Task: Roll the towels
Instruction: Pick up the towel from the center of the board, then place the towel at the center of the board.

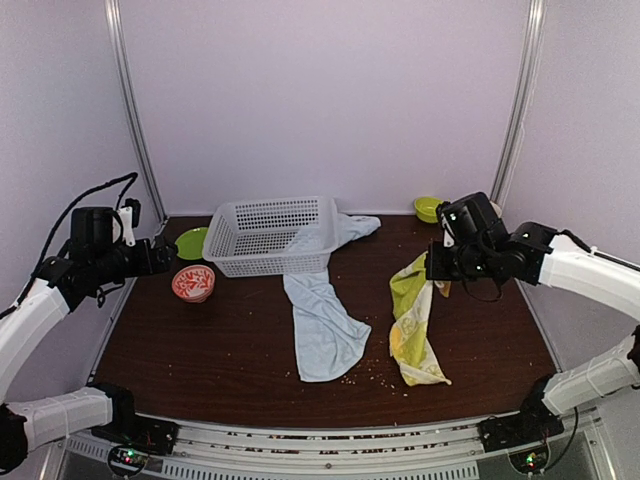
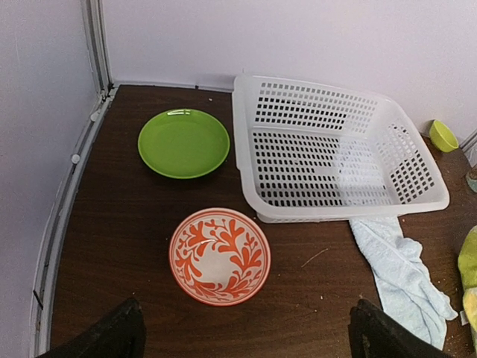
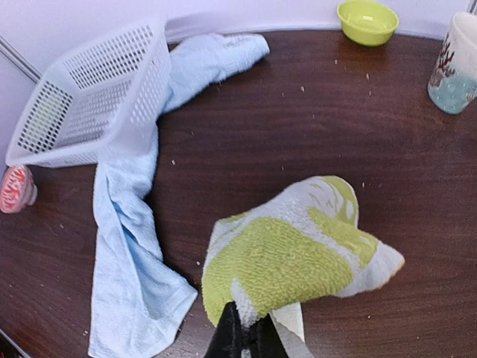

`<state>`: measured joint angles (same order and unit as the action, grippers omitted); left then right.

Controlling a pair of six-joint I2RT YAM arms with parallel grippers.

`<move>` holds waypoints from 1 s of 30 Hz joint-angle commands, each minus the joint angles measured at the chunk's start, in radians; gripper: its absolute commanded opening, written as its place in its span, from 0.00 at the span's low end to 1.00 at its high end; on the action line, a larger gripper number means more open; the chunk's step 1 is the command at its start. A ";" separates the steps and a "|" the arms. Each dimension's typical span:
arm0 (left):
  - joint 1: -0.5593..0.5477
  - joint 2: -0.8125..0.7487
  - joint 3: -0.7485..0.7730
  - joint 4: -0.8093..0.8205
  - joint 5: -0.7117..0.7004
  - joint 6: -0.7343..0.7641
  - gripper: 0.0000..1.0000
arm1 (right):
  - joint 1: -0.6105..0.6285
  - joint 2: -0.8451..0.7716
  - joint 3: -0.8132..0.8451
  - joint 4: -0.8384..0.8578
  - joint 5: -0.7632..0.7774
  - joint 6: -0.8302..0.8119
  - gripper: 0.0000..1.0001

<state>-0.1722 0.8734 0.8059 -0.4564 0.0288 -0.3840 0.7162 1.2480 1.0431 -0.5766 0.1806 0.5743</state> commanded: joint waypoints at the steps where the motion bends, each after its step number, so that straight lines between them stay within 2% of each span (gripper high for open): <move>1: -0.004 0.003 -0.010 0.044 0.001 0.012 0.97 | -0.019 -0.089 0.130 0.031 -0.050 -0.056 0.00; 5: -0.004 0.004 -0.010 0.044 -0.005 0.013 0.97 | -0.018 -0.040 0.185 0.030 -0.148 -0.035 0.00; 13: -0.003 0.007 -0.010 0.036 -0.011 0.016 0.97 | 0.086 0.107 0.025 0.168 -0.282 0.093 0.00; 17: -0.004 0.021 -0.005 0.036 0.000 0.018 0.97 | 0.119 0.156 0.033 0.149 -0.231 0.092 0.00; 21: -0.021 0.021 -0.005 0.028 0.004 0.030 0.97 | 0.094 0.148 0.011 0.104 -0.148 0.075 0.01; 25: -0.058 0.024 -0.002 0.019 -0.010 0.038 0.97 | 0.083 0.126 -0.019 0.067 -0.132 0.051 0.10; 30: -0.083 0.037 0.000 0.017 -0.013 0.023 0.97 | 0.078 0.059 -0.073 0.043 -0.123 0.038 0.41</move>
<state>-0.2382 0.8997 0.8059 -0.4583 0.0227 -0.3649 0.7994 1.3735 1.0065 -0.4892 0.0223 0.6315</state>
